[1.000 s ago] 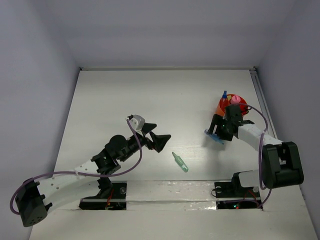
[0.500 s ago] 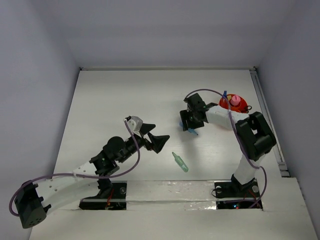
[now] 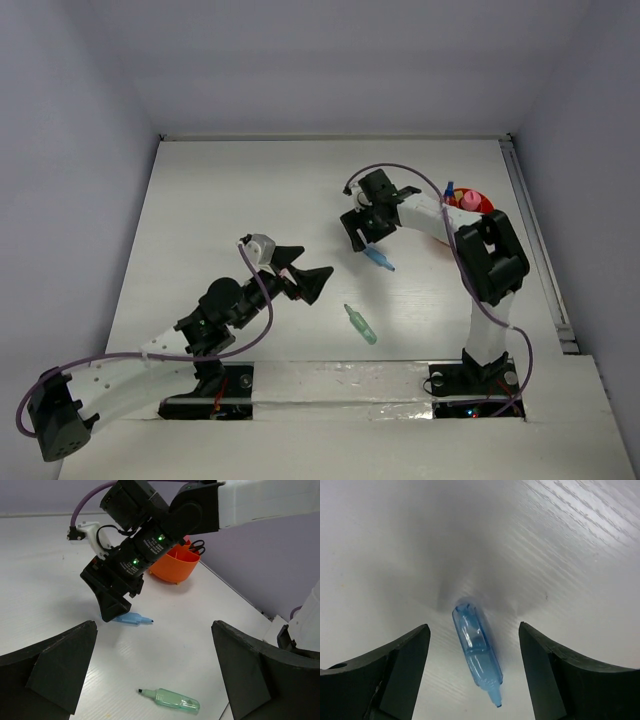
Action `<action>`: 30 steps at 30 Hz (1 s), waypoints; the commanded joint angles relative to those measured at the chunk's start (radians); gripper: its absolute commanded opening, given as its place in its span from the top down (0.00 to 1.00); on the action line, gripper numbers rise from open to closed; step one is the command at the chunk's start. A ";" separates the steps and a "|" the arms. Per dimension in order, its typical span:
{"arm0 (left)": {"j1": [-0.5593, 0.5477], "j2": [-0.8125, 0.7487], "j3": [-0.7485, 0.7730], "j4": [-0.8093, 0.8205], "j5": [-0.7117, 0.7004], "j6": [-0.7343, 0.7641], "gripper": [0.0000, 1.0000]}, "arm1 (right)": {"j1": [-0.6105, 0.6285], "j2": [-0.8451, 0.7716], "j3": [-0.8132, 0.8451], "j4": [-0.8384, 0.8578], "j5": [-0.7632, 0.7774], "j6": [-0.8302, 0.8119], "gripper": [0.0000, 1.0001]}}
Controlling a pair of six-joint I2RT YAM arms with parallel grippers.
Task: Sort the stationery into containers
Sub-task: Pick up the stationery from the center of the board.
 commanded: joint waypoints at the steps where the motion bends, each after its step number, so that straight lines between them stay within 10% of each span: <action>1: -0.004 -0.021 -0.008 0.056 -0.023 -0.005 0.01 | 0.003 0.071 0.062 -0.065 -0.014 -0.097 0.23; 13: -0.004 -0.011 -0.006 0.055 -0.037 -0.008 0.01 | 0.034 0.107 0.063 -0.070 -0.003 -0.094 0.83; 30: -0.004 0.091 0.012 0.085 -0.074 -0.051 0.01 | 0.074 -0.243 -0.053 0.089 -0.236 -0.030 0.91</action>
